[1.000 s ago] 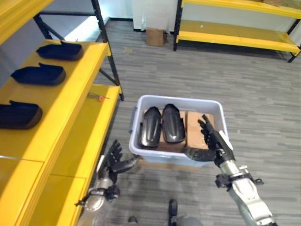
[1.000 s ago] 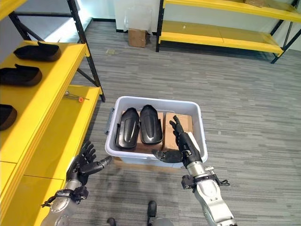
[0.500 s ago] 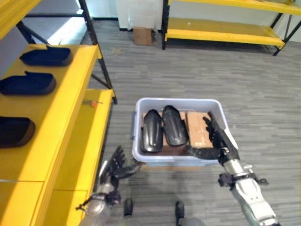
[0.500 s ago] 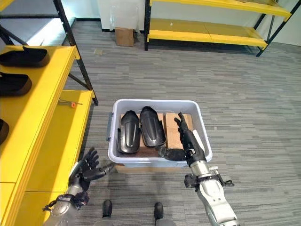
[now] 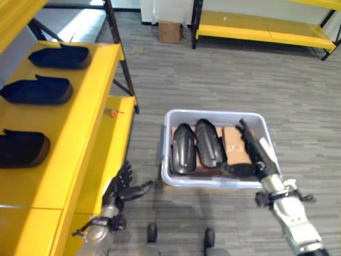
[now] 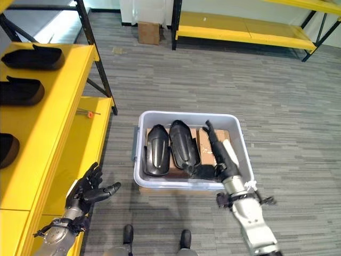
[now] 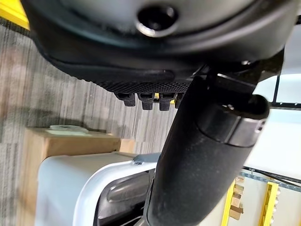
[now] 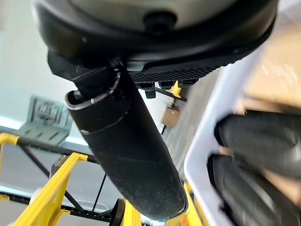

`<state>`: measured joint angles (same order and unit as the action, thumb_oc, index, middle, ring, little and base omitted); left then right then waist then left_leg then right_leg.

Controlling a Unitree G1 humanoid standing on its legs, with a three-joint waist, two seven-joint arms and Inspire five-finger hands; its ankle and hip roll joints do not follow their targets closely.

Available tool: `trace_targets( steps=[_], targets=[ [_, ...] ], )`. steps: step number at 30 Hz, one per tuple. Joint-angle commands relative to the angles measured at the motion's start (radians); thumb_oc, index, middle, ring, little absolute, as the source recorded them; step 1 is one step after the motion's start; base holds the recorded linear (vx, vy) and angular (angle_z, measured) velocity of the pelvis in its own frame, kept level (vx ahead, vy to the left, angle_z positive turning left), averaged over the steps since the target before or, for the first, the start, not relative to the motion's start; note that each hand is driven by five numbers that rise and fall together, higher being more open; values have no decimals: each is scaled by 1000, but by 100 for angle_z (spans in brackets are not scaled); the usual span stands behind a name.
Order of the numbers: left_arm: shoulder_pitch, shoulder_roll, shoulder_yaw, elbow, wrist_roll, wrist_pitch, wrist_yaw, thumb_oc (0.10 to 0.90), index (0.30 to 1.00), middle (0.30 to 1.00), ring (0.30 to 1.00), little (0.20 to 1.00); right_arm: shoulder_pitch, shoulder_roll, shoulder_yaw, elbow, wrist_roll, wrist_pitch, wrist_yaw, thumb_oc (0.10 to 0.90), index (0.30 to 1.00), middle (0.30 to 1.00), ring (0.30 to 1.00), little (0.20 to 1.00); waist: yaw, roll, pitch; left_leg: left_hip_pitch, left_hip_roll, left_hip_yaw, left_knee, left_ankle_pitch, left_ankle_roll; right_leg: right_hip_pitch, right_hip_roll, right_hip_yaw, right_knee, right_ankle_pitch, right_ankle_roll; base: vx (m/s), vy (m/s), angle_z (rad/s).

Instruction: Move parts from the plastic box to the shelf.

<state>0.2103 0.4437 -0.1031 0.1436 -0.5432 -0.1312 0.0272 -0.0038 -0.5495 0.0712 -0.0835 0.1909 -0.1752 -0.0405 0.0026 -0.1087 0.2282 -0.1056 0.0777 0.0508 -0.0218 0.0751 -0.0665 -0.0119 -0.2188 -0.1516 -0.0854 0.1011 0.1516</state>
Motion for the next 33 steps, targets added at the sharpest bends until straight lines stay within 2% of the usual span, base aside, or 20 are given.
trace_targets(
  steps=[1,5,7,10,11,13,19,22,33],
  targets=[
    [-29,29,-12,-108,-12,-78,-54,900,1000,1000,1000,1000,-130,-104,-30,-60,-39,-101,-30,900,1000,1000,1000,1000,11,34,-47,-53,66,21,116,-63,8,-40,-48,-4,140,-63,24,-52,-22,-2],
    [-39,50,-30,-122,-31,-79,-61,900,1000,1000,1000,1000,-256,-220,26,13,-143,-87,-62,900,1000,1000,1000,1000,19,40,-4,-82,75,16,120,-49,3,-83,-42,3,158,-62,21,-100,-27,-6],
    [-46,54,-36,-122,-32,-81,-61,900,1000,1000,1000,1000,-282,-240,44,24,-167,-85,-67,900,1000,1000,1000,1000,21,43,8,-89,76,13,124,-47,3,-92,-42,2,166,-63,21,-73,-9,-1],
    [-65,68,-54,-126,-40,-86,-60,900,1000,1000,1000,1000,-381,-298,143,88,-236,-59,-56,900,1000,1000,1000,1000,30,53,46,-113,78,4,136,-39,0,-127,-40,7,202,-70,17,-85,-11,0],
    [-65,67,-53,-126,-40,-86,-60,900,1000,1000,1000,1000,-386,-298,147,91,-236,-60,-57,900,1000,1000,1000,1000,28,53,46,-115,78,4,137,-39,0,-129,-40,7,204,-71,17,-43,-8,4],
    [-80,74,-68,-129,-44,-86,-59,900,1000,1000,1000,1000,-459,-339,236,138,-313,-42,-38,900,1000,1000,1000,1000,36,60,63,-125,77,-1,143,-37,-1,-145,-41,9,219,-75,16,-46,-7,5],
    [-92,89,-78,-132,-43,-91,-66,900,1000,1000,1000,1000,-567,-380,363,232,-417,-25,-22,900,1000,1000,1000,1000,43,69,86,-139,77,-5,149,-33,-3,-167,-41,14,231,-75,16,-10,-2,0],
    [-108,99,-82,-130,-43,-99,-60,900,1000,1000,1000,1000,-680,-408,464,347,-535,-4,-43,900,1000,1000,1000,1000,48,79,99,-155,75,-7,150,-29,-6,-190,-42,17,240,-74,17,0,0,0],
    [-147,94,-84,-124,-27,-103,-31,900,1000,1000,1000,1000,-817,-464,541,441,-733,37,-90,900,1000,1000,1000,1000,54,98,121,-185,69,-15,152,-22,-7,-228,-43,18,258,-77,13,0,-1,-1]
  ],
)
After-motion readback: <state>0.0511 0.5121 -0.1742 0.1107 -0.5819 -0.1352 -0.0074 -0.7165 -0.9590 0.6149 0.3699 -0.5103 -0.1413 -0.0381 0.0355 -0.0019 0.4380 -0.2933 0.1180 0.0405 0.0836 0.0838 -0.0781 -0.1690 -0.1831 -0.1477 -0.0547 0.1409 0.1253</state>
